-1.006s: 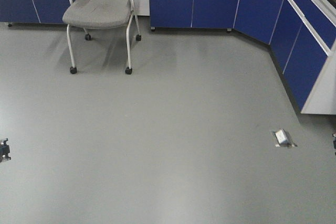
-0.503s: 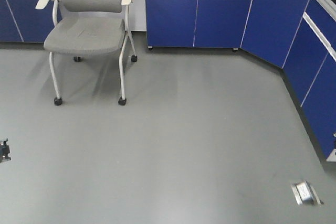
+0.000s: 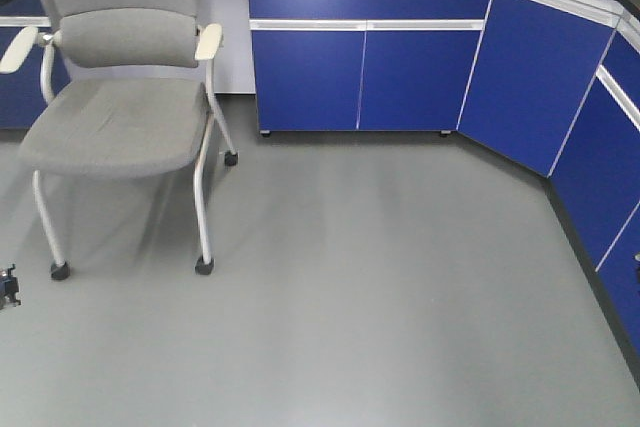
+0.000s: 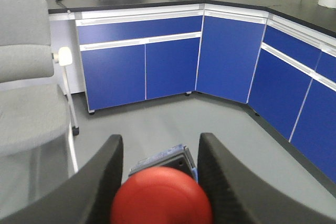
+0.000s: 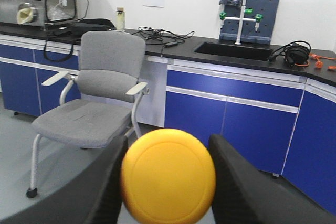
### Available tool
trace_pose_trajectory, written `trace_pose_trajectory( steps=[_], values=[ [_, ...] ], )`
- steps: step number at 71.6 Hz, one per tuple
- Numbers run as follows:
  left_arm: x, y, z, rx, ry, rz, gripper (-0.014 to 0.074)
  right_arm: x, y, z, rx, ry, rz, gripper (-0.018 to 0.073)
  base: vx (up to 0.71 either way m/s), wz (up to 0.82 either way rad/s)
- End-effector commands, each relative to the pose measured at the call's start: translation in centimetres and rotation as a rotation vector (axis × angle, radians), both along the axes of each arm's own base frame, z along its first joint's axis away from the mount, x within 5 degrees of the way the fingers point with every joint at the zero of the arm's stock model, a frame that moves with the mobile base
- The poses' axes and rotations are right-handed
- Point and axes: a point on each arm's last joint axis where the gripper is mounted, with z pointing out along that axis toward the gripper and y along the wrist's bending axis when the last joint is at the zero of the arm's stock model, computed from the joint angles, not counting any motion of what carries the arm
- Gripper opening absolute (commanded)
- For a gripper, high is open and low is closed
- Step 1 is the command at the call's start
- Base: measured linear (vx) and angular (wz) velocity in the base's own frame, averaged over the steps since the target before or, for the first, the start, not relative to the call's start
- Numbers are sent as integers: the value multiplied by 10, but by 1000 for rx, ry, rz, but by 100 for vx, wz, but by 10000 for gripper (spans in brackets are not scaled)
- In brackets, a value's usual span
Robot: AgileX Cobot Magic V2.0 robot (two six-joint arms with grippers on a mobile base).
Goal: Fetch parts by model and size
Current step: 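Drive the base to the bench with the red tray, holding both buttons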
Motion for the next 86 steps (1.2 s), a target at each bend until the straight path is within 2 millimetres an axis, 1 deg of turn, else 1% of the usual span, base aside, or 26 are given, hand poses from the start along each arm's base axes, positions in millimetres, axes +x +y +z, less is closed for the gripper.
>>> trace_pose_trajectory(
  steps=[1, 20, 34, 86],
  values=[
    [1, -1, 16, -38, -93, -9, -7, -1, 0, 15, 18, -99, 1, -10, 49, -11],
    [1, -1, 16, -38, -93, -9, -7, -1, 0, 15, 18, -99, 1, -10, 45, -21],
    [1, -1, 16, -38, -93, -9, -7, -1, 0, 15, 18, -99, 1, -10, 37, -53],
    [1, -1, 16, -38, -93, -9, -7, -1, 0, 15, 18, -99, 1, -10, 25, -89]
  ],
)
